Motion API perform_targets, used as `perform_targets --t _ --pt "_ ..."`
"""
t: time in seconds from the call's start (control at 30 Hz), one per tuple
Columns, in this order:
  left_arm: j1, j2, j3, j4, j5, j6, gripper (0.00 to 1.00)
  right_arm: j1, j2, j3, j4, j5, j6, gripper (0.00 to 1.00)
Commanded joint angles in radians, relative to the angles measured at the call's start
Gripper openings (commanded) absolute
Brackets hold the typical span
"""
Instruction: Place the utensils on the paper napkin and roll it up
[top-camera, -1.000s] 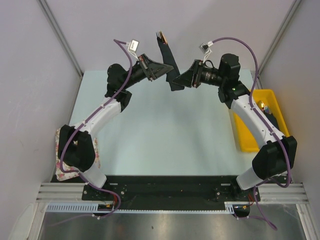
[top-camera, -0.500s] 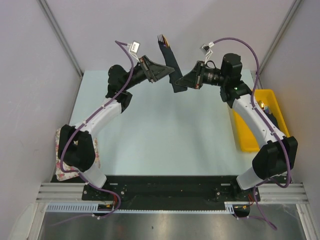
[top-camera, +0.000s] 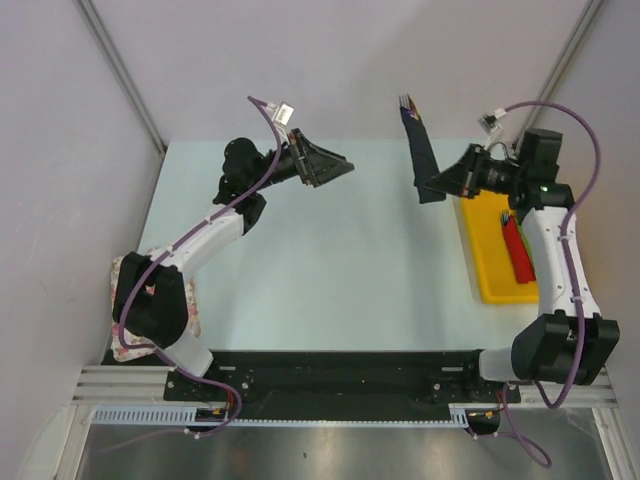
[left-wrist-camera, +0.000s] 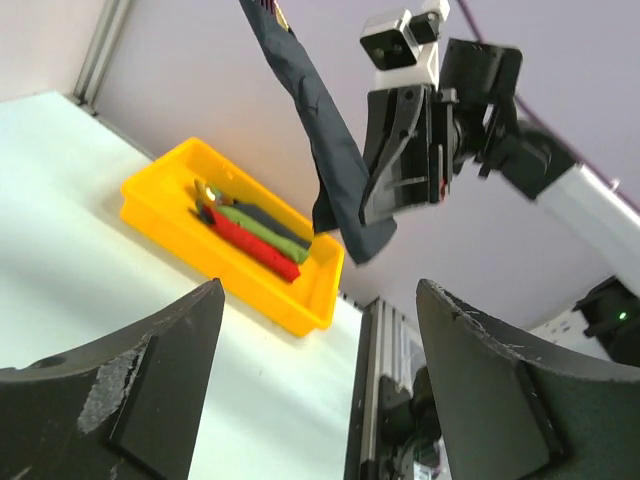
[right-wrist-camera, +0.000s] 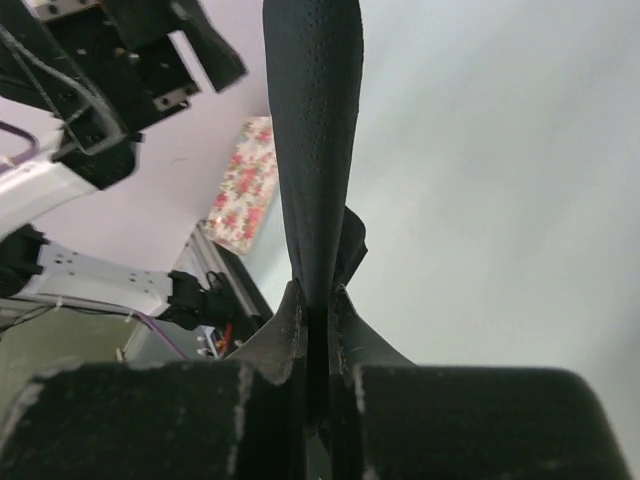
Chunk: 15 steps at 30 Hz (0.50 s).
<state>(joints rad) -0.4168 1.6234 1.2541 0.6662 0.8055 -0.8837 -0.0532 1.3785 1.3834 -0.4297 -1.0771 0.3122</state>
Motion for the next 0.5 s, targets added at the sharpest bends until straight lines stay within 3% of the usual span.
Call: perform_targets --t 0.0,0.23,0.33,0.47 --pt "-0.025 -0.100 -0.005 -0.108 0.047 0.228 0.82 -0.170 -0.049 -0.020 -0.411 -0.063 -0.310 0.00" --pt "-0.060 -0.163 -0.039 -0.258 0.037 0.397 0.82 -0.511 0.100 0.064 -0.933 -0.026 -0.961 0.00" --pt "-0.065 -0.172 -0.056 -0.257 0.034 0.399 0.82 -0.620 0.191 0.074 -1.087 0.011 -1.120 0.00" --pt "-0.071 -0.175 -0.062 -0.251 0.034 0.405 0.82 -0.701 0.273 0.052 -1.086 0.054 -1.186 0.00"
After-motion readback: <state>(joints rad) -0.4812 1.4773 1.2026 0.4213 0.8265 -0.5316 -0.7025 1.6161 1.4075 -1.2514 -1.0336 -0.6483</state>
